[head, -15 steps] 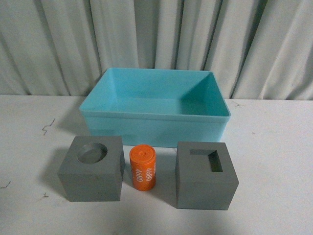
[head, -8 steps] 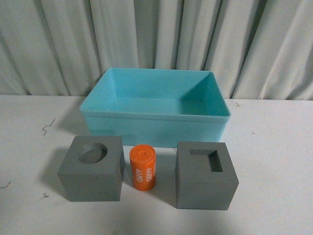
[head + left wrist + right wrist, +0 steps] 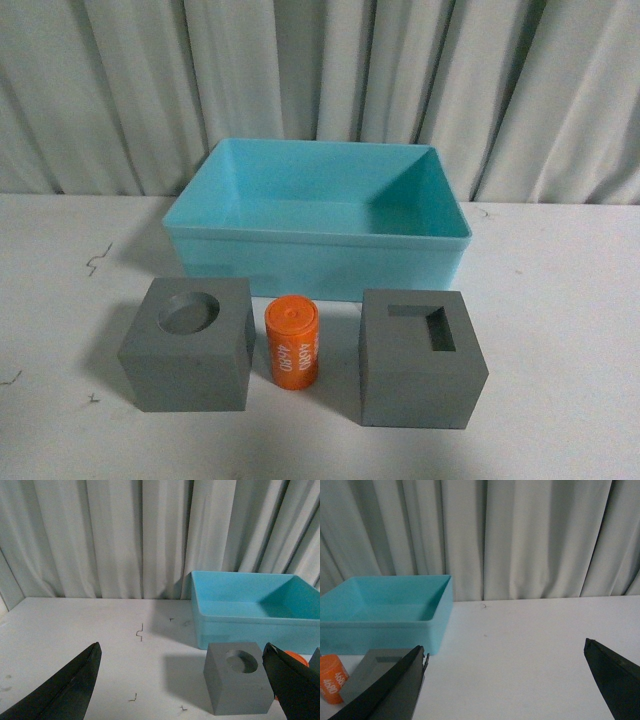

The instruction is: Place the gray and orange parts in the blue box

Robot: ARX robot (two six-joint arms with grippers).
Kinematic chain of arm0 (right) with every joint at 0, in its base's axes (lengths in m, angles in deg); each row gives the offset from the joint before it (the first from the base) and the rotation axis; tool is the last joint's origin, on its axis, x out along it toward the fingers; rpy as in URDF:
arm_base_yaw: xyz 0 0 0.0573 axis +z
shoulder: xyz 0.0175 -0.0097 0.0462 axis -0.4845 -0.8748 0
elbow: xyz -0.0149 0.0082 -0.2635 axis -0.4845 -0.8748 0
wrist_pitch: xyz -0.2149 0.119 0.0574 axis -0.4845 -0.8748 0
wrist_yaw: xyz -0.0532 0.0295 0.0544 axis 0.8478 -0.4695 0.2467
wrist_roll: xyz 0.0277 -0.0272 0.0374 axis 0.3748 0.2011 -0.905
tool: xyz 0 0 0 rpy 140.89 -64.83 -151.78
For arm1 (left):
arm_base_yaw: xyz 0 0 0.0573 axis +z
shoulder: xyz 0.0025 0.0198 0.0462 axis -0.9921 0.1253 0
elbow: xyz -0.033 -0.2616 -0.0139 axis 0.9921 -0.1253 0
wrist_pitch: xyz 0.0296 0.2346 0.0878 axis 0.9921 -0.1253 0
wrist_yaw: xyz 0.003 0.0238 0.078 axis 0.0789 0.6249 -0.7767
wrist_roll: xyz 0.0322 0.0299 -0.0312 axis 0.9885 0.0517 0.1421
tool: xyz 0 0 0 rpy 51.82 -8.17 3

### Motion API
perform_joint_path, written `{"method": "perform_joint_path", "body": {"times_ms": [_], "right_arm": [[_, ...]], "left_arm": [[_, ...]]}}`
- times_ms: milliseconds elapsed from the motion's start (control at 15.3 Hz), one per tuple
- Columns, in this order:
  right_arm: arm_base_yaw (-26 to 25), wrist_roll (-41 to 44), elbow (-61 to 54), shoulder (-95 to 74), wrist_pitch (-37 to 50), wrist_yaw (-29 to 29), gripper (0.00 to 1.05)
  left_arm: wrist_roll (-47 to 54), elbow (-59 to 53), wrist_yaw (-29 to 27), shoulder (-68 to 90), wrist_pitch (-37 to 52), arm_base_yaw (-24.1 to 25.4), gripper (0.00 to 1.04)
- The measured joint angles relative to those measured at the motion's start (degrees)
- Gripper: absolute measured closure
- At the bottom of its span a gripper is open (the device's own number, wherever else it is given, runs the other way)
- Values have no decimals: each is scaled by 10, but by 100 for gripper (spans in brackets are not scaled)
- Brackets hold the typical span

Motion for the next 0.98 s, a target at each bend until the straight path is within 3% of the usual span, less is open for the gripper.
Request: {"method": "perform_joint_path", "body": {"times_ms": [66,131,197,262,393,590,852,983], "right_arm": [[19,-37,42,-49,-112,63,6],[-3,-79,93,-168,-167,101,6],[-76,-88,125,-261,-109,79,6],[-116,-34,195,-417,33,-24,6],[-47,12,209,-552,122,-48,6],[62,18,213,-696,238,-6,6],[136,-36,241,-833,316,25,6],[167,-112,306,-957,329,54,6]], "left_arm": [[0,0,0,0,0,0,7],[0,0,1,0,0,0,7],[0,0,0,0,0,0,7],[0,0,0,0,0,0,7],[0,0,0,0,0,0,7],[0,0,0,0,0,0,7],[0,0,0,0,0,0,7],[0,0,0,0,0,0,7]]}}
